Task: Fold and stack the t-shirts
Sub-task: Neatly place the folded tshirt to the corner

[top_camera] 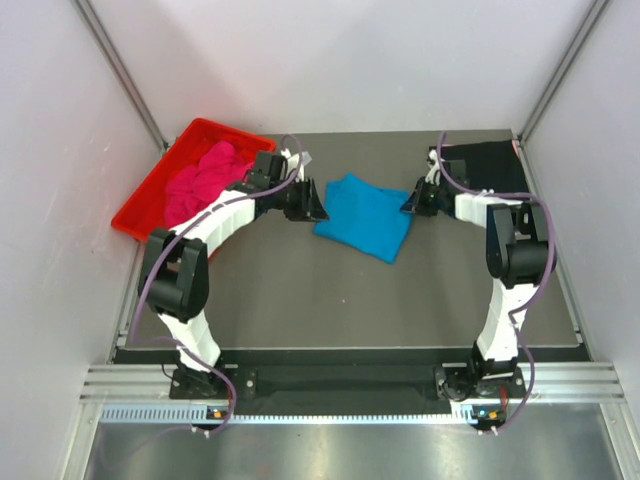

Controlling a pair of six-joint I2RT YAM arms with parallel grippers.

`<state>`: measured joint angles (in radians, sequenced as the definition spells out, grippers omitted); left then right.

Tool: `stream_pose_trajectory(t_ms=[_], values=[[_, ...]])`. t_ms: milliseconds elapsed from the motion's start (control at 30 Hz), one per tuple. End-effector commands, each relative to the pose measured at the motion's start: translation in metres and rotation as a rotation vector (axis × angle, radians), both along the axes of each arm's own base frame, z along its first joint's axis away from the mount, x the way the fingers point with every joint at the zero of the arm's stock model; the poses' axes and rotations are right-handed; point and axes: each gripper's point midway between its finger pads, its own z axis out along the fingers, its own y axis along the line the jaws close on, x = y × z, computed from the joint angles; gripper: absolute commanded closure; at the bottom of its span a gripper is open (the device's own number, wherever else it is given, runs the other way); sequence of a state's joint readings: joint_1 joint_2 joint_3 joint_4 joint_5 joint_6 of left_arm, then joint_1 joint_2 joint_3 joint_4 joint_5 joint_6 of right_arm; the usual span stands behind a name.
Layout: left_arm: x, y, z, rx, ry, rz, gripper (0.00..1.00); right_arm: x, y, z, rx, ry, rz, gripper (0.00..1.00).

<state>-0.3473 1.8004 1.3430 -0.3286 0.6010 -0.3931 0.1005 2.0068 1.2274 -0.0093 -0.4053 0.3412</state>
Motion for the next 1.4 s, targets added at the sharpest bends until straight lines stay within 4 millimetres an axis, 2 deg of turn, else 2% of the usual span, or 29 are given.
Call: stream_pose_trajectory(t_ms=[0, 267, 300, 367, 433, 500, 633, 800, 833, 867, 933, 1033, 1167, 1200, 1233, 1367], values=[[-0.021, -0.003, 0.018, -0.015, -0.032, -0.041, 0.6, 0.008, -0.009, 0.026, -0.04, -0.043, 0.019, 1.0], [-0.026, -0.003, 0.032, -0.022, -0.078, -0.042, 0.61, 0.031, -0.025, 0.095, -0.18, -0.156, 0.049, 1.0], [-0.026, -0.003, 0.033, -0.02, -0.082, -0.039, 0.61, 0.03, -0.03, 0.093, -0.213, -0.133, 0.039, 1.0], [-0.027, -0.003, 0.035, -0.031, -0.083, -0.038, 0.61, 0.039, -0.039, 0.106, -0.271, -0.157, 0.031, 1.0], [-0.03, -0.006, 0.033, -0.047, -0.072, -0.045, 0.61, 0.04, -0.046, 0.111, -0.309, -0.147, 0.023, 1.0], [-0.031, -0.009, 0.03, -0.049, -0.063, -0.055, 0.62, 0.045, -0.054, 0.126, -0.355, -0.173, 0.003, 1.0], [-0.034, -0.012, 0.031, -0.069, -0.052, -0.068, 0.62, 0.044, -0.065, 0.157, -0.42, -0.206, -0.011, 1.0], [-0.038, -0.016, 0.036, -0.089, -0.053, -0.08, 0.62, 0.05, -0.089, 0.184, -0.546, -0.24, -0.039, 1.0], [-0.038, -0.015, 0.036, -0.09, -0.052, -0.08, 0.62, 0.057, -0.098, 0.2, -0.588, -0.267, -0.06, 1.0], [-0.039, -0.016, 0.037, -0.093, -0.054, -0.084, 0.62, 0.056, -0.106, 0.191, -0.613, -0.224, -0.06, 1.0], [-0.04, -0.016, 0.037, -0.092, -0.057, -0.085, 0.62, 0.059, -0.116, 0.196, -0.636, -0.214, -0.06, 1.0], [-0.04, -0.016, 0.038, -0.094, -0.06, -0.086, 0.62, 0.064, -0.126, 0.215, -0.666, -0.236, -0.054, 1.0], [-0.04, -0.017, 0.041, -0.1, -0.062, -0.088, 0.62, 0.069, -0.144, 0.229, -0.698, -0.239, -0.052, 1.0], [-0.04, -0.017, 0.04, -0.1, -0.059, -0.089, 0.62, 0.067, -0.163, 0.229, -0.705, -0.214, -0.073, 1.0], [-0.04, -0.018, 0.04, -0.102, -0.057, -0.089, 0.62, 0.072, -0.168, 0.24, -0.71, -0.24, -0.081, 1.0], [-0.041, -0.019, 0.041, -0.108, -0.053, -0.093, 0.62, 0.086, -0.208, 0.227, -0.709, -0.218, -0.126, 1.0]])
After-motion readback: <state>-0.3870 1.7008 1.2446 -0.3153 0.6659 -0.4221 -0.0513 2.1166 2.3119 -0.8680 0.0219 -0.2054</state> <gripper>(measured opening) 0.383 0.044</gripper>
